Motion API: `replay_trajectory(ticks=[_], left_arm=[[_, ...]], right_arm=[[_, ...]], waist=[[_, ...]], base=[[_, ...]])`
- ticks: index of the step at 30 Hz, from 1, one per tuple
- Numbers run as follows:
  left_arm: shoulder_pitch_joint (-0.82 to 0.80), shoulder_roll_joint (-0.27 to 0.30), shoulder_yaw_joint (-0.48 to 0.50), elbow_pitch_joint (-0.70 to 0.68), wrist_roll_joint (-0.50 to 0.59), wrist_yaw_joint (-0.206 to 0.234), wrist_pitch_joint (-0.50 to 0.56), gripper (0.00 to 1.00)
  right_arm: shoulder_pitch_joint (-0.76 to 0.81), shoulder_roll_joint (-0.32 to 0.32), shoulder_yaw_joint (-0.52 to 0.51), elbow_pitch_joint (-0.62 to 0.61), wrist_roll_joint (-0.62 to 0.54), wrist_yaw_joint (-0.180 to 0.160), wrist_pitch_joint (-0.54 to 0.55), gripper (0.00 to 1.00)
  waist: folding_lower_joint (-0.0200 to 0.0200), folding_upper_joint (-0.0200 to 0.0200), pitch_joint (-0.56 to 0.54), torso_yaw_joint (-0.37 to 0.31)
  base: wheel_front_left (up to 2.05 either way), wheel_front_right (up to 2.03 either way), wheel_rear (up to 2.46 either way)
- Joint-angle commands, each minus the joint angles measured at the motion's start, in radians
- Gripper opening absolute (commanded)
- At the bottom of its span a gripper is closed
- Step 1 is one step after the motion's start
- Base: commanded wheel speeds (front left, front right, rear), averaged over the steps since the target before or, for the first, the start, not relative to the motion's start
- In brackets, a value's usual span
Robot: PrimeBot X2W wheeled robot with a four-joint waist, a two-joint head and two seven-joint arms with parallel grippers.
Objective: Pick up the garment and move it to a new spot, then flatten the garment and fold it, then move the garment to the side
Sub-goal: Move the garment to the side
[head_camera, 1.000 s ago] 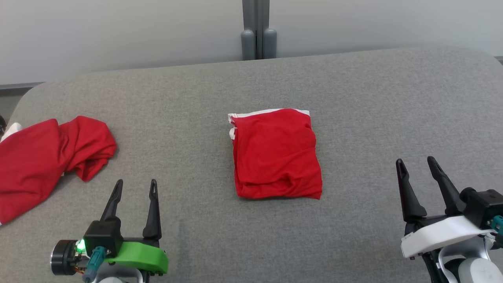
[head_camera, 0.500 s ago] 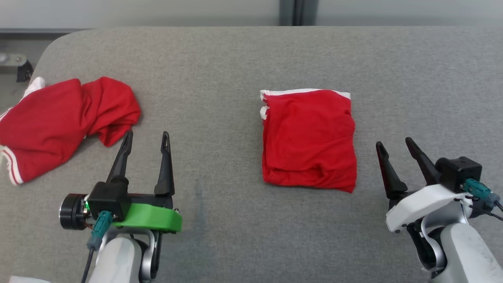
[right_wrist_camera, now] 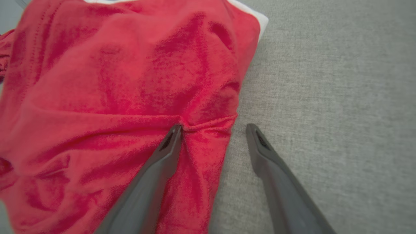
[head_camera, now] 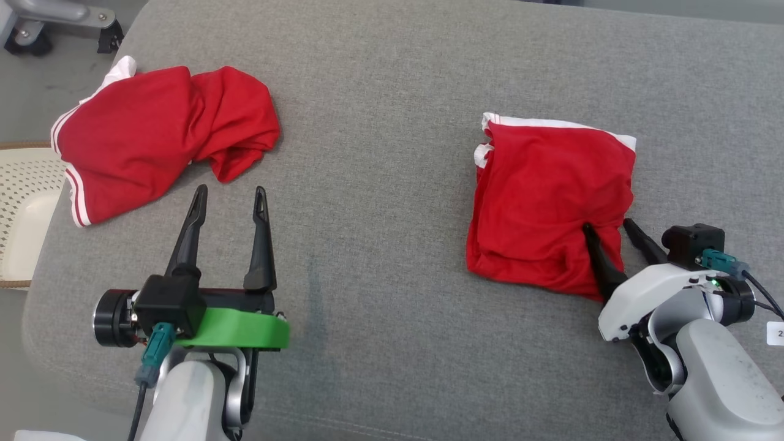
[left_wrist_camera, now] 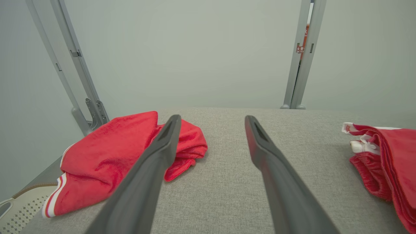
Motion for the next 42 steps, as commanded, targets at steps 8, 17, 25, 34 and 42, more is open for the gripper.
replay_trajectory(ticks=[8, 17, 25, 34, 42], left_arm=[[0.028, 0.006, 0.040, -0.025, 0.038, -0.005, 0.000, 1.00], [0.001, 0.037, 0.046, -0.046, 0.069, -0.029, 0.000, 1.00], [-0.033, 0.050, 0.016, -0.069, 0.092, -0.047, 0.001, 1.00], [-0.122, 0.069, -0.031, -0.133, 0.122, -0.072, 0.039, 1.00], [-0.229, 0.074, -0.083, -0.187, 0.158, -0.095, 0.064, 1.00]], right_arm=[[-0.026, -0.002, 0.093, -0.014, 0.048, -0.001, -0.024, 0.00], [-0.072, -0.029, 0.226, -0.033, 0.122, -0.001, -0.029, 0.00], [-0.149, -0.095, 0.296, 0.019, 0.199, -0.001, -0.063, 0.00], [-0.343, -0.229, 0.312, 0.113, 0.260, -0.001, -0.117, 0.00], [-0.563, -0.375, 0.281, 0.284, 0.286, -0.001, -0.159, 0.00]], waist=[[0.0000, 0.0000, -0.005, -0.112], [0.0000, 0.0000, 0.010, -0.345], [0.0000, 0.0000, 0.066, -0.507], [0.0000, 0.0000, 0.227, -0.532], [0.0000, 0.0000, 0.396, -0.492]], base=[[0.00, 0.00, 0.00], [0.00, 0.00, 0.00], [0.00, 0.00, 0.00], [0.00, 0.00, 0.00], [0.00, 0.00, 0.00]])
